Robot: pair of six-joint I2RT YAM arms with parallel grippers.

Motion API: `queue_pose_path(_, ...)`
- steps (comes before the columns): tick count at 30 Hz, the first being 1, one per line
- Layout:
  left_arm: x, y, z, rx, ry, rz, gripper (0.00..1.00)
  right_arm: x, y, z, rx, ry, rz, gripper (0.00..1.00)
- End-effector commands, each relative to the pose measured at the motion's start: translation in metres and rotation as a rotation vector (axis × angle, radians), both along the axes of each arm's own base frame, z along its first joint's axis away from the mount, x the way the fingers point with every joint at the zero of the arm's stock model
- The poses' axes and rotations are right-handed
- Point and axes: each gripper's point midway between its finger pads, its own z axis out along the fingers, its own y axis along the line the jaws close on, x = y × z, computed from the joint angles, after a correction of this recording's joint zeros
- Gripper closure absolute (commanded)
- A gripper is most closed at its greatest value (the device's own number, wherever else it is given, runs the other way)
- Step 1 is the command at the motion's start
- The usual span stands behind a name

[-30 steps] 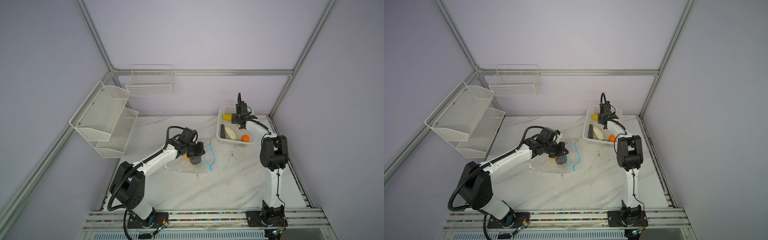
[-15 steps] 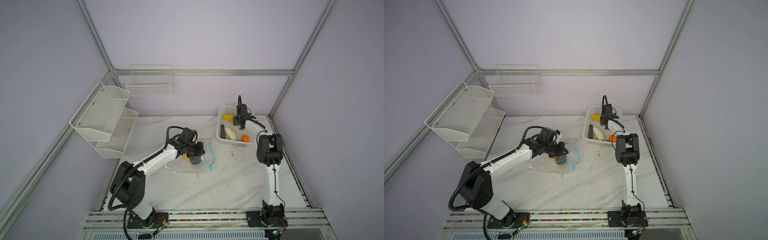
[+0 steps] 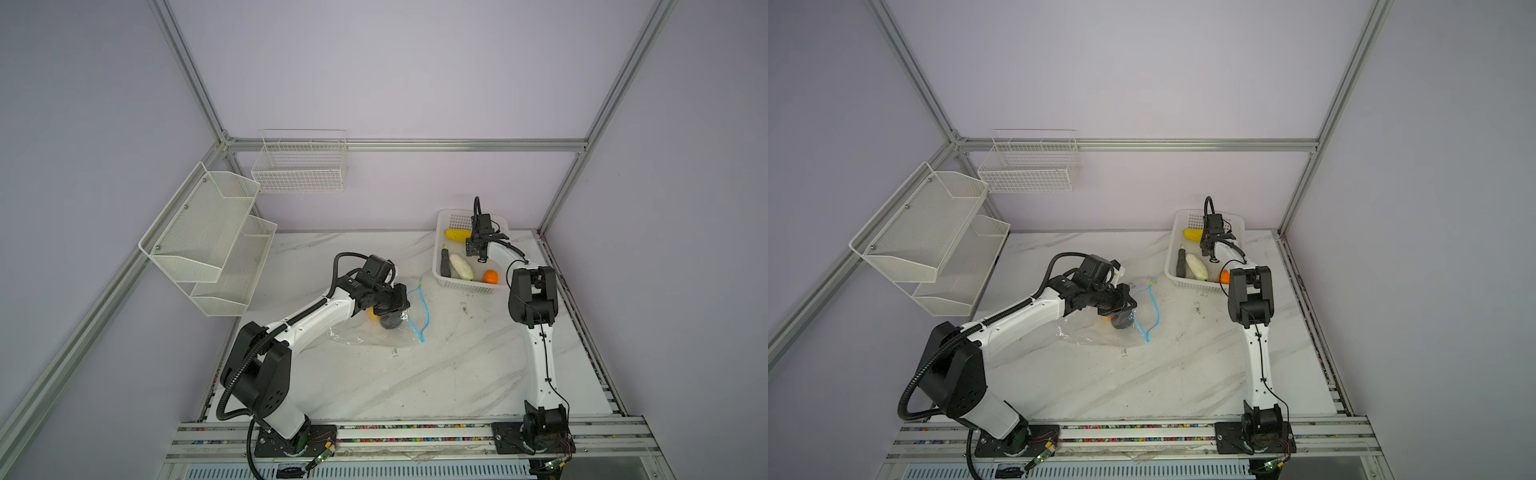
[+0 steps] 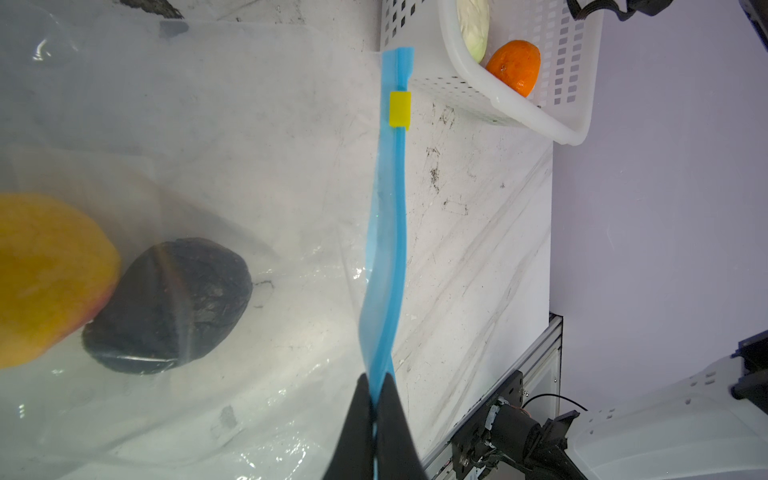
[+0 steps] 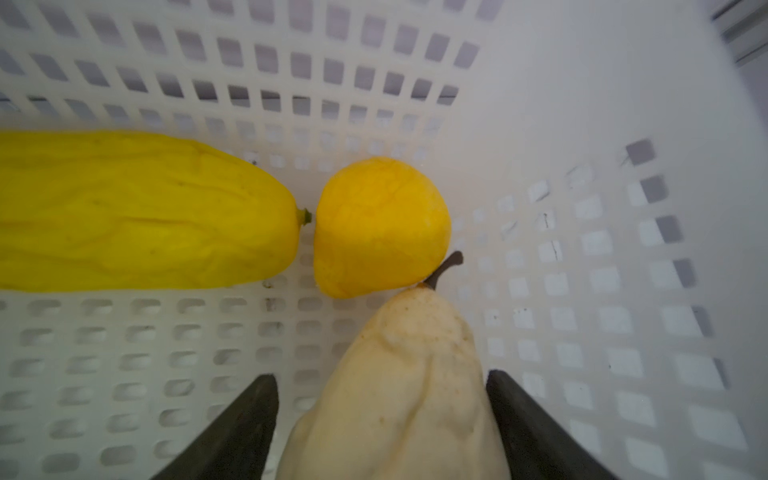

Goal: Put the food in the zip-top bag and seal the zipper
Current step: 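Grasp the cream pear in the basket with the right gripper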

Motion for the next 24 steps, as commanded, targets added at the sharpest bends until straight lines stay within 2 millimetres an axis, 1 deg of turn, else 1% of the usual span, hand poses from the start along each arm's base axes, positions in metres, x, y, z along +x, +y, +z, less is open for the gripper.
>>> queue_pose_path(1, 0.019, -0.010, 0.041, -0.071, -0.089, -0.002, 1.00, 0.003, -0.002, 0.006, -0.008, 0.003, 0.005, 0.22)
queue_pose_path(6, 0.019, -0.010, 0.042, -0.070, -0.091, -0.002, 1.00, 0.003, -0.001, 0.009, 0.005, -0.002, 0.011, 0.26)
queue_pose_path(11, 0.018, -0.009, 0.042, -0.071, -0.093, 0.000, 1.00, 0.004, 0.003, 0.016, 0.026, -0.016, 0.021, 0.28)
queue_pose_path(18, 0.018, -0.008, 0.044, -0.071, -0.099, 0.004, 1.00, 0.003, 0.007, 0.035, 0.053, -0.046, 0.034, 0.30)
queue_pose_path(24, 0.018, -0.007, 0.044, -0.070, -0.097, 0.007, 1.00, -0.001, 0.008, 0.044, 0.065, -0.059, 0.041, 0.30)
